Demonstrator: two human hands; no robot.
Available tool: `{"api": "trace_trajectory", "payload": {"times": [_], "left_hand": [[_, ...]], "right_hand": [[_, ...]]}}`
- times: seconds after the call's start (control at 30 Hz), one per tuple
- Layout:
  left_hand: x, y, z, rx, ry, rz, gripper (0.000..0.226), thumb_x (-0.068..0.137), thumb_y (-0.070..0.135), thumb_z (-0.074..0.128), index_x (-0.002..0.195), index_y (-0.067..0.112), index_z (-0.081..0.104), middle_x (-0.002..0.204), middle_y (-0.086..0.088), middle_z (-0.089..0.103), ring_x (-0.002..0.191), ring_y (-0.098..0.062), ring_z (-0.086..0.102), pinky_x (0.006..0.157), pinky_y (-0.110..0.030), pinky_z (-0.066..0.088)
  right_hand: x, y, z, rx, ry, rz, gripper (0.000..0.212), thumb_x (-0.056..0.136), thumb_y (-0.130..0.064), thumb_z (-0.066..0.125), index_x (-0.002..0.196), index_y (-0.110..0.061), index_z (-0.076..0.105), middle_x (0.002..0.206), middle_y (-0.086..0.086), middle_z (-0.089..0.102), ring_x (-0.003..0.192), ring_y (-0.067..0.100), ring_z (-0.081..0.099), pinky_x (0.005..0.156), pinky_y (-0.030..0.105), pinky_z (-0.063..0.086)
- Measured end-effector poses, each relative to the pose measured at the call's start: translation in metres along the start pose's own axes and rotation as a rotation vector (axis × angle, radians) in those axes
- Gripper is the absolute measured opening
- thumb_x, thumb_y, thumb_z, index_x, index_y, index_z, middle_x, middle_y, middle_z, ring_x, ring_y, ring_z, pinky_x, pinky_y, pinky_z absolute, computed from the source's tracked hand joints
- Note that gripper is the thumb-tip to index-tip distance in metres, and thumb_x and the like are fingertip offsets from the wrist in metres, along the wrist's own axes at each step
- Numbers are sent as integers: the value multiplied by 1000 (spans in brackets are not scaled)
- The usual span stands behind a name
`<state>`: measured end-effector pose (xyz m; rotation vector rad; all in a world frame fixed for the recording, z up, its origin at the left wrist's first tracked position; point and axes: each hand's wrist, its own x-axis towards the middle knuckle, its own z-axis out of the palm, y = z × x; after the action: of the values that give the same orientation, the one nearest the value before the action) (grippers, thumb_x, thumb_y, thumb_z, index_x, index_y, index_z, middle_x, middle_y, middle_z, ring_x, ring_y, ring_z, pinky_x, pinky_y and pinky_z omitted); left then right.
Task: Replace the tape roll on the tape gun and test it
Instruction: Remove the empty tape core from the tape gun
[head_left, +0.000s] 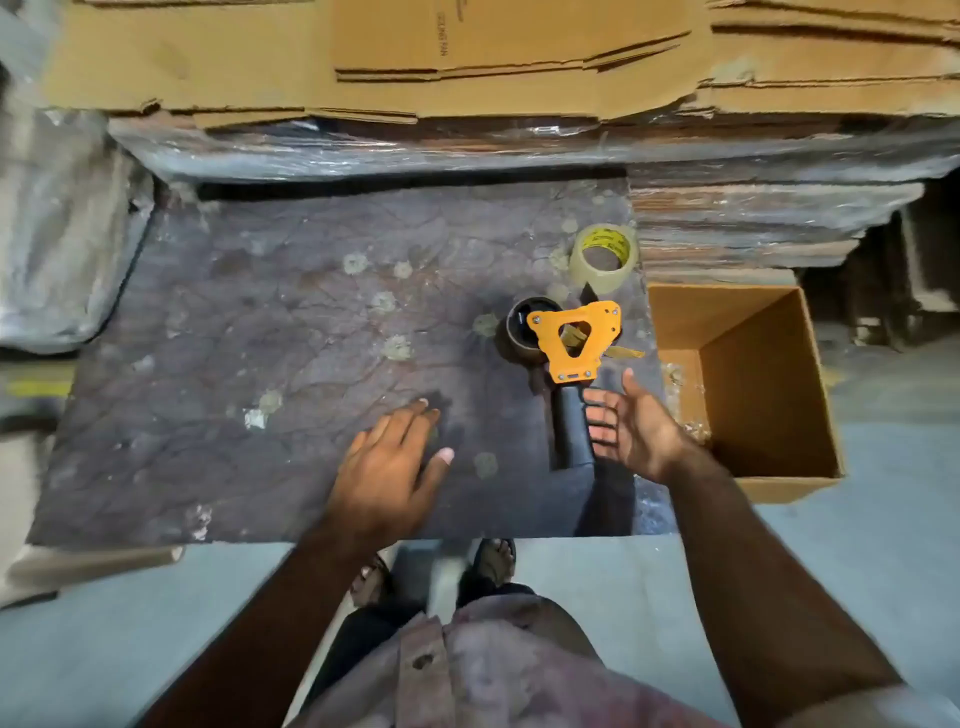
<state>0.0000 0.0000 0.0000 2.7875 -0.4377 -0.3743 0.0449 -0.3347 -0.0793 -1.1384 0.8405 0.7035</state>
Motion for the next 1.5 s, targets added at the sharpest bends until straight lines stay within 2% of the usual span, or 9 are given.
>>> {"api": "trace_trajectory", "payload": {"times": [0.1, 0.27, 0.43, 0.6, 0.83, 1.07, 1.2, 1.37, 1.5], "left_hand": [[-5, -5, 0, -19, 5, -56, 60, 99, 55, 31, 143, 18, 49, 152, -2, 48, 137, -22, 46, 110, -43, 41], [-17, -4, 6, 20, 14, -50, 60, 99, 55, 31, 140, 16, 51, 149, -2, 51, 136, -23, 49, 109, -44, 44], [-23, 2, -6, 53, -18, -20, 65, 97, 58, 25, 143, 18, 49, 151, -1, 48, 137, -22, 46, 111, -42, 42], [-24, -5, -14, 89, -40, -1, 65, 98, 59, 24, 144, 19, 46, 151, 1, 47, 137, -20, 45, 111, -42, 41], [-21, -13, -18, 47, 16, 94, 60, 100, 57, 31, 143, 18, 48, 146, 1, 51, 133, -19, 48, 109, -41, 44], [-2, -32, -43, -714, 99, -231, 29, 102, 35, 56, 122, 16, 64, 115, 4, 66, 107, -10, 61, 96, -24, 45], [6, -54, -75, -1187, 85, -354, 14, 102, 34, 55, 104, 24, 65, 108, 4, 69, 105, -14, 61, 89, -31, 45], [11, -84, -124, -1548, 43, -353, 38, 97, 47, 53, 120, 18, 60, 123, -6, 69, 108, -21, 67, 91, -37, 49], [5, -103, -152, -1668, -11, -247, 36, 91, 50, 57, 98, 18, 73, 100, -5, 77, 96, -22, 72, 96, -41, 50]], "right_hand": [[7, -4, 7, 17, -11, 61, 64, 95, -71, 30, 112, -18, 62, 84, 3, 68, 72, 21, 62, 71, 36, 42], [4, 0, 22, 55, -101, 45, 46, 83, -36, 45, 100, -11, 78, 123, 19, 71, 109, 36, 67, 86, 38, 52], [5, 6, 35, 188, -141, 24, 61, 72, -21, 46, 125, 1, 67, 130, 25, 66, 122, 38, 62, 111, 47, 43], [-3, 3, 53, 267, -212, -13, 42, 72, -24, 48, 106, -3, 62, 89, 13, 66, 79, 30, 64, 82, 41, 49], [-28, -1, 83, 355, -315, -82, 38, 75, -31, 44, 98, -6, 62, 81, 8, 61, 69, 25, 59, 69, 37, 49], [-79, 0, 141, 186, -422, -148, 15, 75, -33, 59, 73, -18, 55, 56, -6, 45, 41, 9, 42, 42, 21, 38], [-105, 6, 183, 254, -640, -181, 22, 81, -34, 62, 72, -18, 50, 50, -5, 41, 34, 8, 37, 36, 20, 38], [-137, 16, 245, 406, -1123, -132, 27, 82, -33, 56, 77, -15, 36, 51, -1, 36, 32, 12, 30, 39, 22, 31], [-151, 27, 287, 391, -1233, -129, 27, 78, -37, 51, 76, -17, 33, 50, -2, 36, 28, 9, 25, 38, 22, 37]]}}
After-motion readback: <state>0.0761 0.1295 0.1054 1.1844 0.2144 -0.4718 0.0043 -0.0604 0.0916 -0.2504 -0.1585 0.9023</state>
